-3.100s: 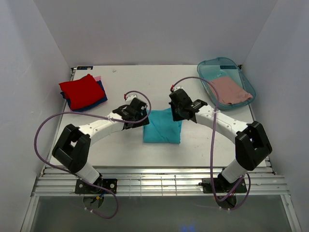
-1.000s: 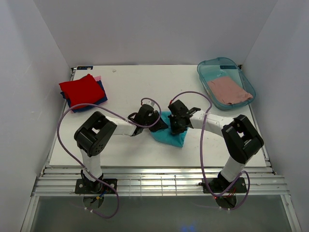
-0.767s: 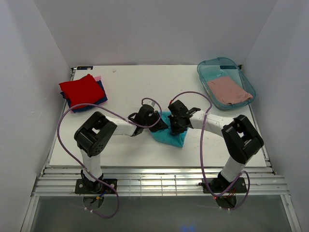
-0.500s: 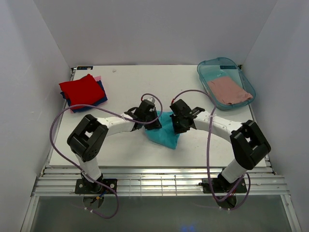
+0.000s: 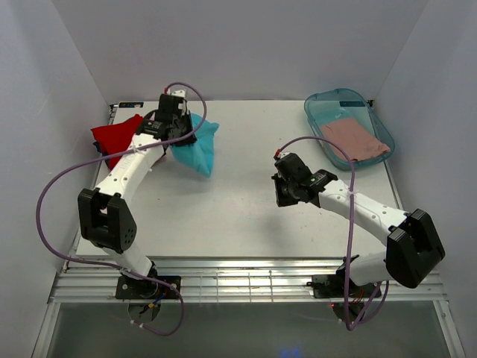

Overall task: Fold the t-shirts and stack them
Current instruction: Put the neatly folded tshirt into the corner of the board with the left arm

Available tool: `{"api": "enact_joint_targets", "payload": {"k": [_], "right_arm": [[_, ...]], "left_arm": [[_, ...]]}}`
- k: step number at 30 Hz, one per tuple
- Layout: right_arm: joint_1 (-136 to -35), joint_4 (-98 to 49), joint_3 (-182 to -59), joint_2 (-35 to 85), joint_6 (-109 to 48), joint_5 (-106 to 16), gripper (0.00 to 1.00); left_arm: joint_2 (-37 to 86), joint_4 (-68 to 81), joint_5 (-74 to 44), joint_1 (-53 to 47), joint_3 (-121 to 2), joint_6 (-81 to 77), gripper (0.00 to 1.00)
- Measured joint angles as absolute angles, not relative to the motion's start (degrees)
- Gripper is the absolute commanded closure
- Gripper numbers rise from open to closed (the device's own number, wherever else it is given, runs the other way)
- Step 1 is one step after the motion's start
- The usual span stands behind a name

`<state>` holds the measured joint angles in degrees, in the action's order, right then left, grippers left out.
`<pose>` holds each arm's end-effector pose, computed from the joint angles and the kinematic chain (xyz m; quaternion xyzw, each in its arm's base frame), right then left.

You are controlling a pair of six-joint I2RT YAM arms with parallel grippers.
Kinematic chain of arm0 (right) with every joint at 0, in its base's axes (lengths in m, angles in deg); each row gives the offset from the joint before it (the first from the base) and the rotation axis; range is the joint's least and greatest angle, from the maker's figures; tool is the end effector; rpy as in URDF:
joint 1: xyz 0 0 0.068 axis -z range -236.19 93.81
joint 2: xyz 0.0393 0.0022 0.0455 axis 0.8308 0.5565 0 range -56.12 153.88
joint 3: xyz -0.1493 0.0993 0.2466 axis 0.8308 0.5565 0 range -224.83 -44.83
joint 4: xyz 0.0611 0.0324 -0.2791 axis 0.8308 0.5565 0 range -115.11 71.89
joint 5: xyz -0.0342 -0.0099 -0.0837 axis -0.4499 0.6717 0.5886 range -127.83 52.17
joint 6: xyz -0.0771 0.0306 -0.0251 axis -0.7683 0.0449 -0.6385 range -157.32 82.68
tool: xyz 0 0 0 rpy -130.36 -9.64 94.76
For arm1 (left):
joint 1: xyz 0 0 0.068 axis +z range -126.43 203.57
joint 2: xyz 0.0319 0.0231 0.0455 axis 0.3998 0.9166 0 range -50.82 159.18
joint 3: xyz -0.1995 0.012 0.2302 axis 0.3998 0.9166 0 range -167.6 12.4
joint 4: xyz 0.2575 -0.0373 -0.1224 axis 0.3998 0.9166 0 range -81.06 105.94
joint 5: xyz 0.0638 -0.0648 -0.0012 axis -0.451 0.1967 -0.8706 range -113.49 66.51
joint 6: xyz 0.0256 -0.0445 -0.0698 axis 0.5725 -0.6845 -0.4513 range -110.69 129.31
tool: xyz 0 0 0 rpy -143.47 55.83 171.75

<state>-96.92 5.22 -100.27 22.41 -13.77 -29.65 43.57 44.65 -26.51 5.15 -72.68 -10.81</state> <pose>0.2532 0.2036 0.2325 -0.1194 0.9398 0.1092 0.3011 0.4073 -0.1313 0.3183 -0.0238 0.9234 -0.1032 0.3690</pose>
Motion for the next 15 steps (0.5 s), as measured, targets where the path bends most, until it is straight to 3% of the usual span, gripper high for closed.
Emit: {"api": "enact_joint_targets", "payload": {"k": [6, 15], "right_arm": [[-96.9, 5.1, -97.7, 20.7, -13.6, -30.8, 0.92], [-97.1, 5.5, -90.4, 11.3, -11.9, -31.9, 0.92]], "left_arm": [[47.3, 50.3, -25.7, 13.1, -85.4, -6.2, 0.99], [53.3, 51.4, -22.6, 22.3, -90.8, -6.1, 0.99]]}}
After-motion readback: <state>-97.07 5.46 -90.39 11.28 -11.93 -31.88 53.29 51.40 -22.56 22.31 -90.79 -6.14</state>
